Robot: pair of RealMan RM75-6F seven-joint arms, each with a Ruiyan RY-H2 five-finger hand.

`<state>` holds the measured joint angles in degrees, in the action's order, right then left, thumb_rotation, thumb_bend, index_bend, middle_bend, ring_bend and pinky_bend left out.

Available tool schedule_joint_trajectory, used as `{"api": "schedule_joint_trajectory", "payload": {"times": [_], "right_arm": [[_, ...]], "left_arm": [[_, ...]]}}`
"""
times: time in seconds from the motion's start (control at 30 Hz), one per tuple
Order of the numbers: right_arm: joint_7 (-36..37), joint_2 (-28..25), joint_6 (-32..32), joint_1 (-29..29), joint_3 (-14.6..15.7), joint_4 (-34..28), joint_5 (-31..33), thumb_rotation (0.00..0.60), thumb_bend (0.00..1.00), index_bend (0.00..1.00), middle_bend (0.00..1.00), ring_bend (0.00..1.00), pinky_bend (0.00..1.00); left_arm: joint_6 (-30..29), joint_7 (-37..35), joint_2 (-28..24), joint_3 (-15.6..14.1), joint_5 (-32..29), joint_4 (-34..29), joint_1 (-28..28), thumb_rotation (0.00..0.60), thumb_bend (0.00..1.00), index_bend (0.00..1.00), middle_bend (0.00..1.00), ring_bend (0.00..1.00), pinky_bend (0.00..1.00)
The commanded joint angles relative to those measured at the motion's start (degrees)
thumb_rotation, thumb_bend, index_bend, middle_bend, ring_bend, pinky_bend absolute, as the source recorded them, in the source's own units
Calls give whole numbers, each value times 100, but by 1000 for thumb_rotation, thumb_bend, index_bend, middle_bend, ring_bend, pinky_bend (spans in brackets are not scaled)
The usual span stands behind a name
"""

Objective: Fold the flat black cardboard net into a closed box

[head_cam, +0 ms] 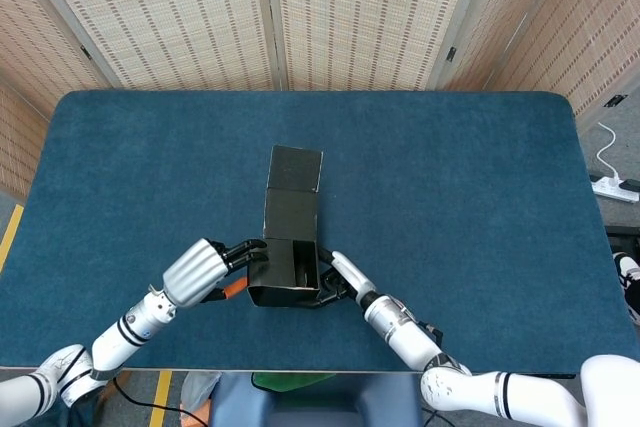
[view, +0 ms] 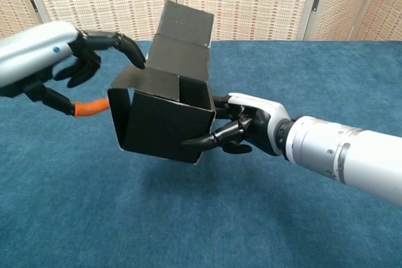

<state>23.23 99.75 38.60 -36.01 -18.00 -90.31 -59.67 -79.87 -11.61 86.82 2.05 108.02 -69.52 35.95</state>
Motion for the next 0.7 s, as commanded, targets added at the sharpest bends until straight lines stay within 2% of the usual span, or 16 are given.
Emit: {"api": "schedule_joint_trajectory", "payload": {"times": [0.03,0.43,0.7], "right_arm": [[-94,204,2,-109,96,405,17,600,348,481,500,884,1000],[-179,810,195,-244,311,1559,-387,600,348,481,500,883,1000],[-60,1020,373,-193,433,1913,-701,600,348,480,500,883,1000]], "left_arm": [[89,-210,519,-72,7,747,188,600,364,360,362,825,881],[81,-628,1557,-428,60,2620,434,600,364,387,383,825,881],[-28,-676,1824,-664,103,3149,481,600,365,395,388,825,881]]}}
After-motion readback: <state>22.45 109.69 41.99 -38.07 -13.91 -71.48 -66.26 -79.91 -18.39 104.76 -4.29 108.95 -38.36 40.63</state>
